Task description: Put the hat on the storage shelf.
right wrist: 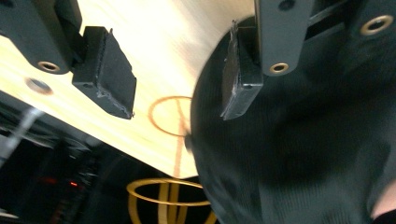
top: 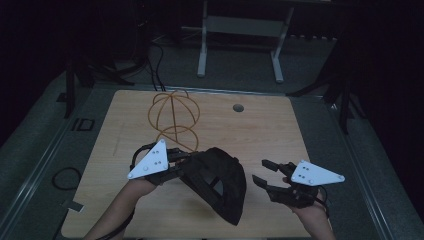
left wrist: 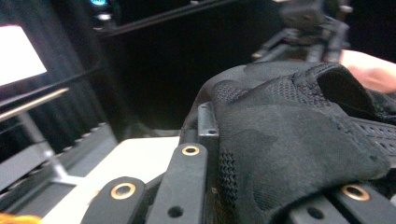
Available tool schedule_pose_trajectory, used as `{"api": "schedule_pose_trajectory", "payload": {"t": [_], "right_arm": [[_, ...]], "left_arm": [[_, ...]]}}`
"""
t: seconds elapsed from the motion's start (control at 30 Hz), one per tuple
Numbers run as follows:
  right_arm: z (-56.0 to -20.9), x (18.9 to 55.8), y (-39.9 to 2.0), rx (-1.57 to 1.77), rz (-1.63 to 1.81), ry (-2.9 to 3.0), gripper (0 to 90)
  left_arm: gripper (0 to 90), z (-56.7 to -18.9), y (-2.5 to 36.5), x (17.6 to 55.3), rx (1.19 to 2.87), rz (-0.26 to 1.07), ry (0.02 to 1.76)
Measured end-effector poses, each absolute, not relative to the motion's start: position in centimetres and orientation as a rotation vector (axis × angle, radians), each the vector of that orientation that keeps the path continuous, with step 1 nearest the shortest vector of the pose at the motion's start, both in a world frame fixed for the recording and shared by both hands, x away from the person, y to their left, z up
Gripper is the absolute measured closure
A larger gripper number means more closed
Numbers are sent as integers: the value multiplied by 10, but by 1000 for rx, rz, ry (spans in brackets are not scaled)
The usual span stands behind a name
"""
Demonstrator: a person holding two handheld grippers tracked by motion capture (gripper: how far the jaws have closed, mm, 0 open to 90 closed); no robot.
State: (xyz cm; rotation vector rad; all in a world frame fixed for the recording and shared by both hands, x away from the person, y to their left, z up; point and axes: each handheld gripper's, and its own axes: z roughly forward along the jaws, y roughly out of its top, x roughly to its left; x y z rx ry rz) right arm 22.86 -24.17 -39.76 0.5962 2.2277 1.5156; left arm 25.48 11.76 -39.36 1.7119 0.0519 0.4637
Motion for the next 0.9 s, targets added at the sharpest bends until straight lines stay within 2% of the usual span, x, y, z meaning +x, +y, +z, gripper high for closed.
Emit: {"api": "schedule_pose_trajectory", "payload": {"t": [0.3,0.37,0.43,0.5,0.6,0.9], "right_arm": [[-388,213,-212,296,1522,2339,456],[-387,211,-208,235,1509,2351,499],[-387,210,-204,180,1501,2383,615],[-388,208,-201,137,1481,2393,687],[-389,208,-198,126,1454,2406,872],[-390,214,-202,192,1529,2429,888]], "left_arm": [[888,-392,116,249,1719,331,-43],[888,-393,115,249,1723,326,-52],[888,-393,114,249,1727,326,-49],[888,-394,114,250,1724,322,-50],[888,-394,114,252,1729,338,-29],[884,-406,115,263,1765,350,50]]}}
